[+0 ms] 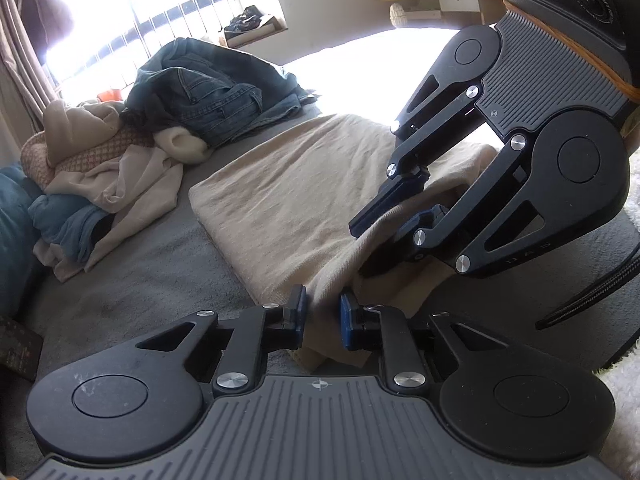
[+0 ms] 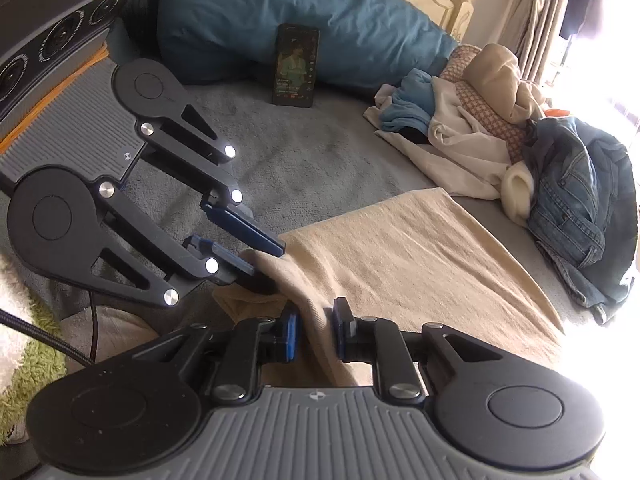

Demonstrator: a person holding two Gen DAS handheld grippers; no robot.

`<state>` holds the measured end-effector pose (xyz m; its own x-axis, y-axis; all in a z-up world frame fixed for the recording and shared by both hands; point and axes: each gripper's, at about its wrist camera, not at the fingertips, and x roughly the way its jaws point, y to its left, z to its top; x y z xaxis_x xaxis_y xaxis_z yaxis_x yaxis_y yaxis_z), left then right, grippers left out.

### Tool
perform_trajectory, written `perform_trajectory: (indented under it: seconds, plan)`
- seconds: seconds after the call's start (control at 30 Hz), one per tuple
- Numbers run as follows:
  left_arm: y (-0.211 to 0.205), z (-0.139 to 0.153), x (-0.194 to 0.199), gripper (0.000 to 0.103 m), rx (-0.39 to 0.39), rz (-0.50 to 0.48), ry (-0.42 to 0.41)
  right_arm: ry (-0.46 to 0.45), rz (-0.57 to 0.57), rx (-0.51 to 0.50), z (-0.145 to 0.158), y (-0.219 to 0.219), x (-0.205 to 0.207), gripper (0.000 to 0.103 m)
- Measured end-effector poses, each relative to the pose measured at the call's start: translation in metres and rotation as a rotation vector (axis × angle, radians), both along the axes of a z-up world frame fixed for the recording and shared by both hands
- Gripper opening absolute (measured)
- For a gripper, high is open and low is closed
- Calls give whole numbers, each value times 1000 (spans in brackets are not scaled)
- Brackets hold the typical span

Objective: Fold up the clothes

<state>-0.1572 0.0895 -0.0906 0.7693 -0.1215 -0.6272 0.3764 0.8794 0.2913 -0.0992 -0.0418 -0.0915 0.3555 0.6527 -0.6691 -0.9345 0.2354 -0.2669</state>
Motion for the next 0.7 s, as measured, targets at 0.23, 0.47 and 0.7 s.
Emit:
perform_trajectory:
  seconds: [0.23, 0.47, 0.7]
  plan:
    - [2, 2, -1, 13, -16, -3, 19, -53, 14, -25, -9, 11, -5, 31]
    - [8, 5, 1, 26, -53, 6, 29, -74, 6, -3, -10, 14, -8, 21]
    - [6, -1, 4, 41, -54, -23, 58, -79, -6, 30, -6, 12, -8, 16]
